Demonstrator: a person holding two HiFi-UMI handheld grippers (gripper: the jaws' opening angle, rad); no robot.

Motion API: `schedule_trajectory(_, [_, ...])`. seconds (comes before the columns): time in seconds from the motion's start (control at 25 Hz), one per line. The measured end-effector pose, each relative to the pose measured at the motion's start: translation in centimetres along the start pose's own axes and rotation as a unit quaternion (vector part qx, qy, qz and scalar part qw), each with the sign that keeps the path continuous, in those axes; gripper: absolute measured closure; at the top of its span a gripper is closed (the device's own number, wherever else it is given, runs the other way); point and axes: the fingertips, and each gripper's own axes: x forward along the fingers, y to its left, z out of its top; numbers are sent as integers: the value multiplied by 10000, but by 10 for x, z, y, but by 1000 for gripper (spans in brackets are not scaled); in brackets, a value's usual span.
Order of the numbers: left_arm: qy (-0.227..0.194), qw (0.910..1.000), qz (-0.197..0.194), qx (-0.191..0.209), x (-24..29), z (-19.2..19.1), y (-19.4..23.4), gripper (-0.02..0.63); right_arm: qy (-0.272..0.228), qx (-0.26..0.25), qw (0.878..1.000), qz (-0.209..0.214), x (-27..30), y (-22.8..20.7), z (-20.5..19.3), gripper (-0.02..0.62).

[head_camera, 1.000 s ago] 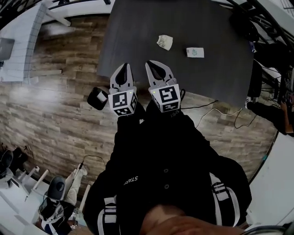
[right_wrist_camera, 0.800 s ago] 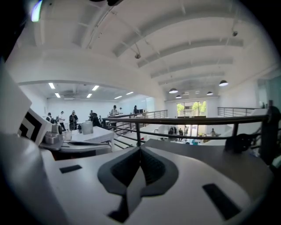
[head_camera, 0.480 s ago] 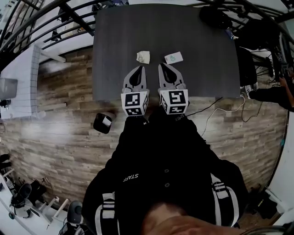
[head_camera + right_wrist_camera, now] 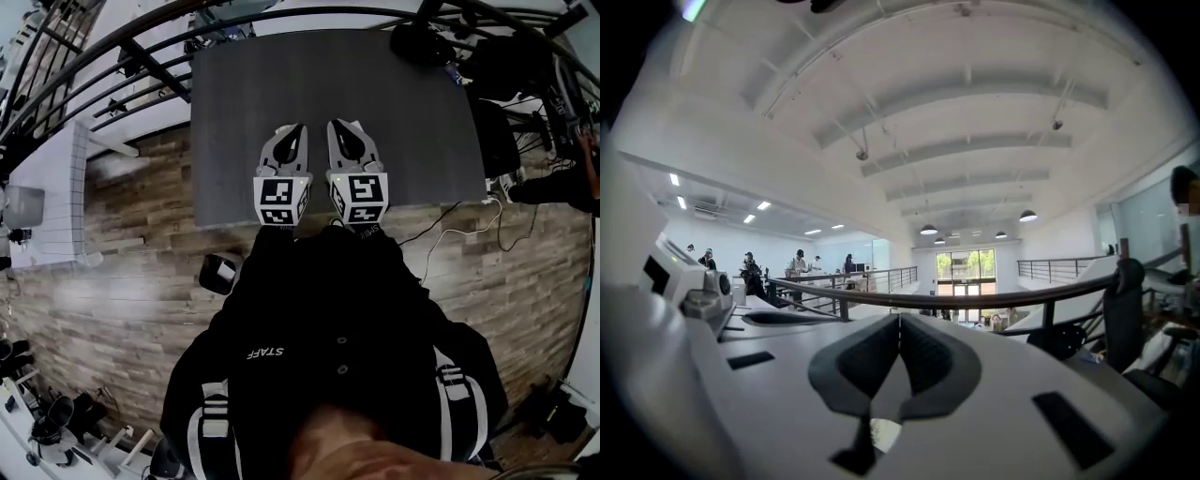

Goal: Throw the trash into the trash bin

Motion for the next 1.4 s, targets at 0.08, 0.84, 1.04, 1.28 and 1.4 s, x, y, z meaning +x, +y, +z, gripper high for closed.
schedule_trajectory(0.08, [-66,10000,-28,58,4,7,4,604,-82,-20,10000,-21,3,-2,7,580])
schedule_trajectory(0.84, [-161,9998,66,-61,25,16,41,606,-45,-127,9997,184,44,7,12,580])
schedule_trajectory(1.04, [-49,9998,134,-134,26,8,46,606,32,-112,9995,285,51,10,6,580])
schedule_trajectory(1.28, [16,9995,245,-181,28,2,58,606,106,-82,9993,339,60,13,0,580])
schedule_trajectory(1.4, [43,9994,291,-193,28,1,63,606,134,-78,9992,376,64,15,-2,580])
